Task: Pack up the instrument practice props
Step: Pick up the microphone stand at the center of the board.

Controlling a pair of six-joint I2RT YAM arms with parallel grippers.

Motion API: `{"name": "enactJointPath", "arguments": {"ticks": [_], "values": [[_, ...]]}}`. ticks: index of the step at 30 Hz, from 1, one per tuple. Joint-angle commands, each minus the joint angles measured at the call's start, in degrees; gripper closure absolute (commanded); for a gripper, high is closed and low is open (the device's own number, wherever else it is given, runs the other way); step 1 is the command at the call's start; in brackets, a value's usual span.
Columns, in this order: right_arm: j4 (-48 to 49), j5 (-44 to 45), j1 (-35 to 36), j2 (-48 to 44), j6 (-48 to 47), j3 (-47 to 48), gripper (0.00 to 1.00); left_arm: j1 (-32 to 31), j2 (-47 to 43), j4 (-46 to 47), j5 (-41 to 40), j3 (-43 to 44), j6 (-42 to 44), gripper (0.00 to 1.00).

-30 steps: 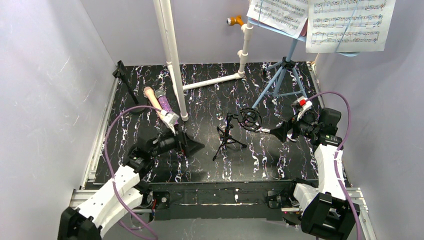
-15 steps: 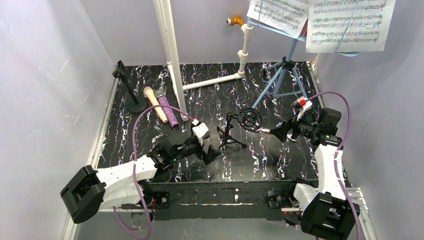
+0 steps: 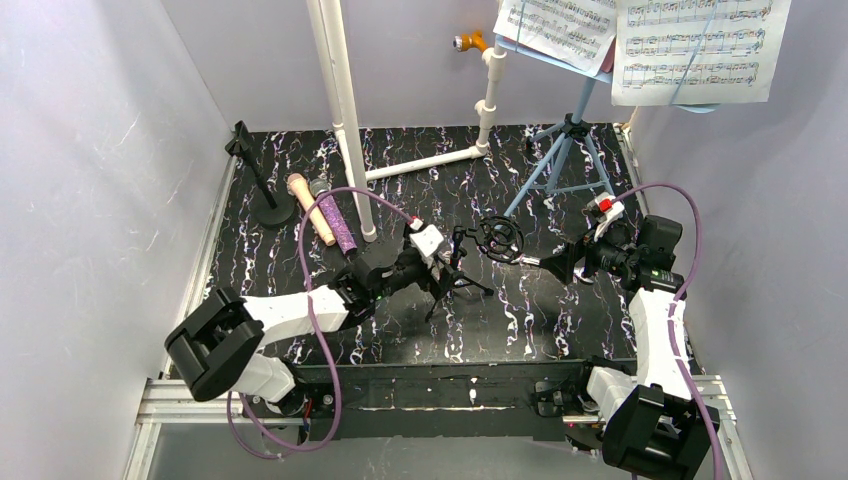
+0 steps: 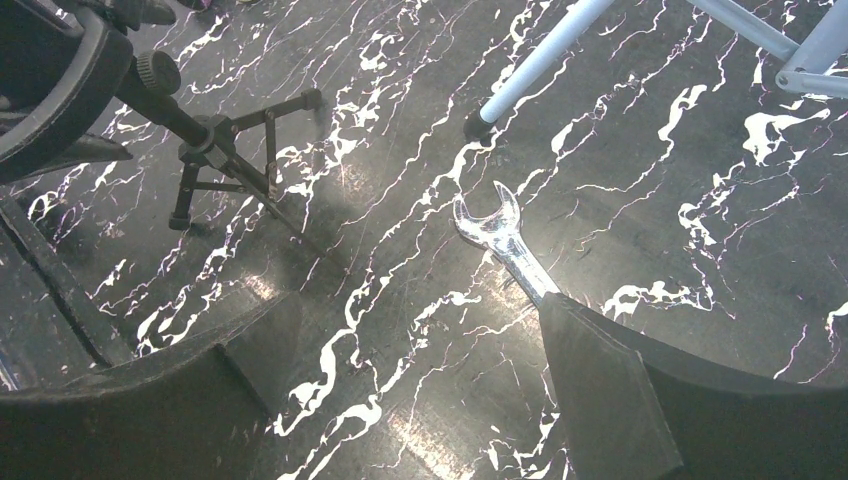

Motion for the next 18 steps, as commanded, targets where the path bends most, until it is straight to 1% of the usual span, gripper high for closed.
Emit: {"name": "enactJointPath", "arguments": {"ticks": [1, 7, 18], "values": [[2.3, -1.2, -0.2, -0.2, -0.5, -0.6, 0.02, -0.5, 2.3, 3.9, -1.2, 3.4, -0.5, 0.13], [2.4, -1.2, -0.2, -0.3, -0.5, -0.6, 0.02, -0.8, 4.3, 4.2, -1.1, 4.7, -2.7, 0.33], [2.4, -1.3, -0.2, -0.2, -0.5, -0.6, 0.02, -0.8, 5.3, 4.2, -3.0, 5.2, -2.8, 0.47]]}}
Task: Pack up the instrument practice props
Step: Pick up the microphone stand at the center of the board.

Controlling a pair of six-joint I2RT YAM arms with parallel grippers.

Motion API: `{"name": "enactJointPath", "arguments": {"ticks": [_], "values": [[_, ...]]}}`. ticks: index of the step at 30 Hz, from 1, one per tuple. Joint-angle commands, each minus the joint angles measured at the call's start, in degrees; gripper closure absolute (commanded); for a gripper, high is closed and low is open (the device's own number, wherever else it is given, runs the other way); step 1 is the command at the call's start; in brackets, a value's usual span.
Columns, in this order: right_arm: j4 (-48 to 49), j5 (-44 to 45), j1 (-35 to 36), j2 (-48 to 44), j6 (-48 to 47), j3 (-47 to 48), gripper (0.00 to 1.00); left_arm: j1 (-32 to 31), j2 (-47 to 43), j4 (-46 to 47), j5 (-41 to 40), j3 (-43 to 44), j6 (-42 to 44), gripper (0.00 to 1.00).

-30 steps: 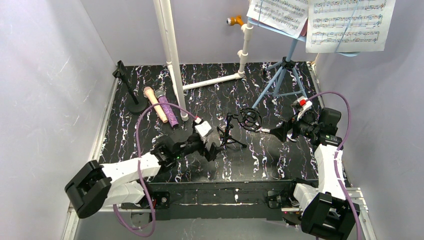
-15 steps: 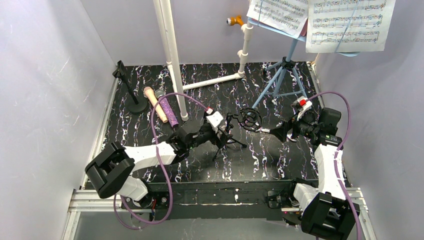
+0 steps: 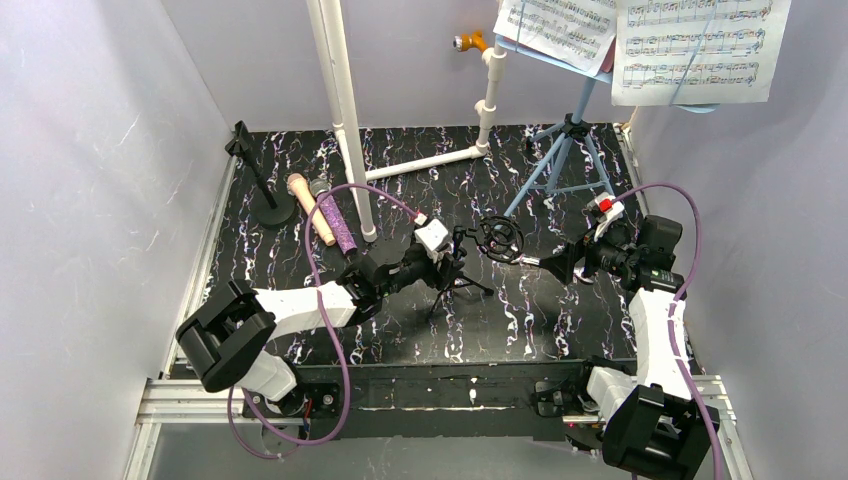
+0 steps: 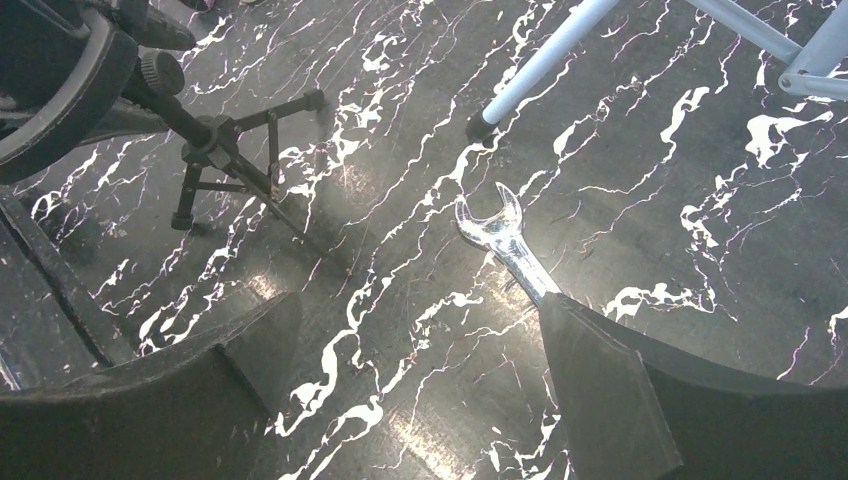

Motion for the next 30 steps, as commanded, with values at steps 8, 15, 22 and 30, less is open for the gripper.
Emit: {"name": "enactJointPath", "arguments": {"ticks": [8, 15, 22, 30], "values": [[2.4, -1.1, -0.2, -0.3, -0.5, -0.6, 0.02, -0.5, 1.1, 1.9, -2.2, 2.6, -0.1, 0.58], [2.5, -1.0, -0.1, -0.1, -0.5, -0.6, 0.02, -0.6, -0.2, 1.9, -0.9, 2.0, -1.8, 0.93], [2.4, -1.6, -0.1, -0.2, -0.5, -0.6, 0.02, -0.6, -5.7, 1.8, 1.8, 0.3, -8.8, 1.0], [2.0, -3.3, 0.0, -0.5, -0.5, -0.5, 0.02, -0.7, -10.0, 1.7, 8.1, -0.8, -17.8, 1.0]]}}
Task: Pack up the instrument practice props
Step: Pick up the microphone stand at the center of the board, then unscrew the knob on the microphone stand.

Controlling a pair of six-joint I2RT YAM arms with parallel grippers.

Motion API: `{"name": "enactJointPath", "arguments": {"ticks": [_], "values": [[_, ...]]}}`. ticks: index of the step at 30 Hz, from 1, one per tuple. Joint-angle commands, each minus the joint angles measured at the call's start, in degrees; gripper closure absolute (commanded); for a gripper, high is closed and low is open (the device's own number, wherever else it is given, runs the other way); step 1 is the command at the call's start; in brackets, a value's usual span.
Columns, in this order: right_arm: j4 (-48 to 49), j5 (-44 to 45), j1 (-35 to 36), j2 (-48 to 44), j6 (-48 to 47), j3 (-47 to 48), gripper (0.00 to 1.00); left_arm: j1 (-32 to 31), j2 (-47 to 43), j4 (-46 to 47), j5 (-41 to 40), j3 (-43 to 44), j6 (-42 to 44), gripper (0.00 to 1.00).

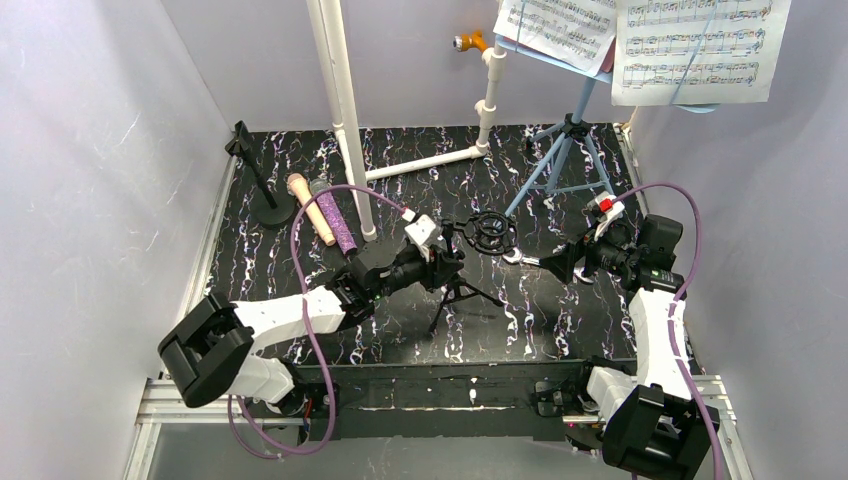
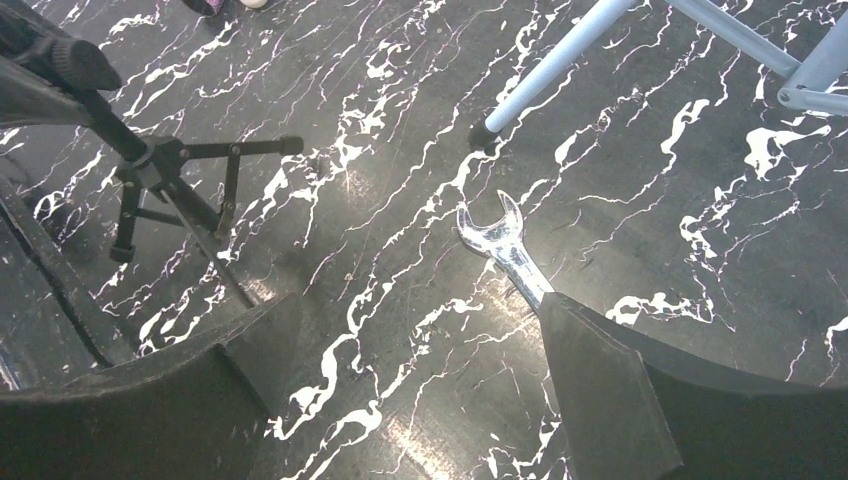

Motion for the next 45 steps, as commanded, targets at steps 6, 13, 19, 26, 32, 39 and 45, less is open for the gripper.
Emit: {"name": "enactJointPath", "arguments": {"ticks": [6, 13, 19, 26, 32, 39, 45], "values": [[-0.1, -6.9, 0.5, -0.8, -2.0, -0.6, 0.02, 0.1, -4.0, 3.9, 11.2, 0.9, -13.1, 1.0], [-4.9, -14.9, 2.3, -1.1, -6.9, -0.3, 0.01, 0.1, 0.3, 3.9, 17.9, 4.1, -18.0, 1.0], [-6.7, -21.2, 4.3, -1.3, -8.7, -0.7, 0.02, 0.1, 4.0, 3.9, 21.8, 8.1, -18.6, 1.0], [-6.6, -27.0, 6.7, -1.1, -9.8, -2.0, 0.02, 0.1, 8.6, 4.3, 27.2, 13.5, -20.3, 1.0], [-6.6, -29.1, 7.3, -1.1, -9.5, -2.1, 0.02, -0.1, 10.4, 5.0, 29.6, 15.2, -20.7, 1.0], [-6.5, -30.3, 8.6, -1.1, -9.1, -2.2, 0.02, -1.1, 12.9, 6.2, 33.2, 17.7, -19.3, 1.0], [-6.7, -30.4, 9.6, -1.4, -9.3, -2.3, 0.02, -1.2, 14.2, 6.3, 34.9, 18.6, -17.0, 1.0]]}}
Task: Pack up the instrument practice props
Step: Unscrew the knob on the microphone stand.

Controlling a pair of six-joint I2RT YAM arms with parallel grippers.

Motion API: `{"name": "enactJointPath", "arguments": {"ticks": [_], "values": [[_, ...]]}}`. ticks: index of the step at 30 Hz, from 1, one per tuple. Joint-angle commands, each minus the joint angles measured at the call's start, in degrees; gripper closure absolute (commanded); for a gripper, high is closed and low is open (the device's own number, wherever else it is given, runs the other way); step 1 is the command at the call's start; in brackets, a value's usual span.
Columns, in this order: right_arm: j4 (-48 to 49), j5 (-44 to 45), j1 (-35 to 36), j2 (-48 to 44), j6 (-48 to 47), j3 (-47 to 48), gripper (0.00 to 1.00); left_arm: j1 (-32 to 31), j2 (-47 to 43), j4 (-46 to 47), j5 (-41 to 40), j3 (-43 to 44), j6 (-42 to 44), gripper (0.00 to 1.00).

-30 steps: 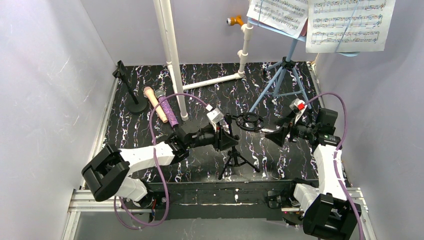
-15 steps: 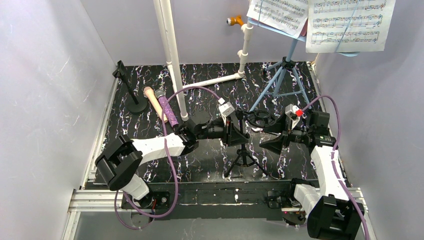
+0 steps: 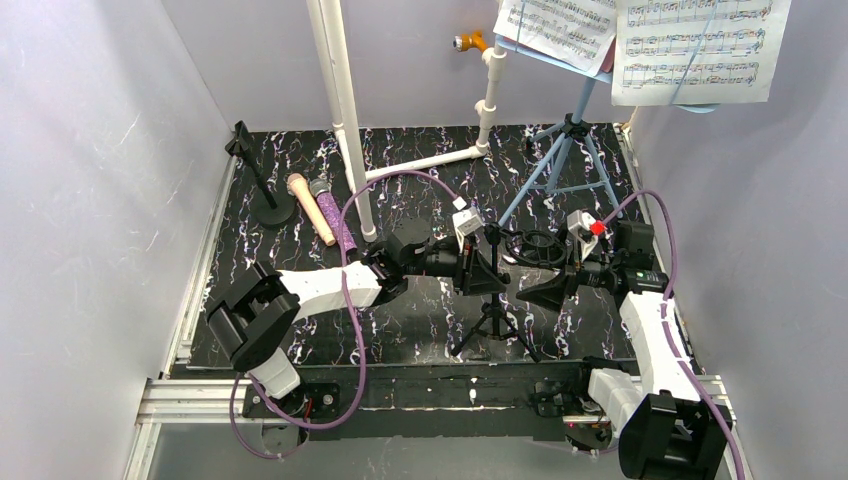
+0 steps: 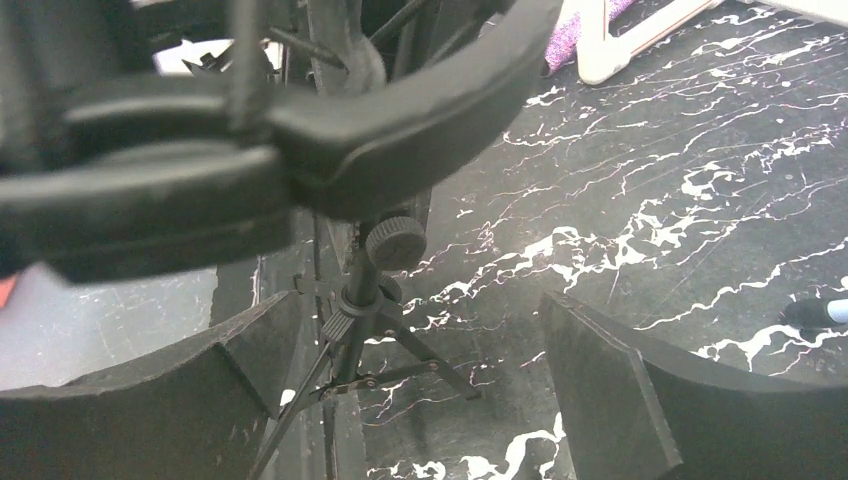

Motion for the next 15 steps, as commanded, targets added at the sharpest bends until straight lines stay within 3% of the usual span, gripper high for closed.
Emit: {"name": "enactJointPath", "arguments": {"ticks": [1, 15], "values": [[-0.3, -2.1, 0.8, -1.0, -0.7, -0.4, 0.02, -0.3, -0.7, 4.9, 3.7, 3.2, 2.3, 1.0], [1.9, -2.1, 2.3, -0.4, 6.8, 0.4, 0.02, -0.3, -1.5, 4.9, 2.5, 1.8, 5.7, 1.0]]}}
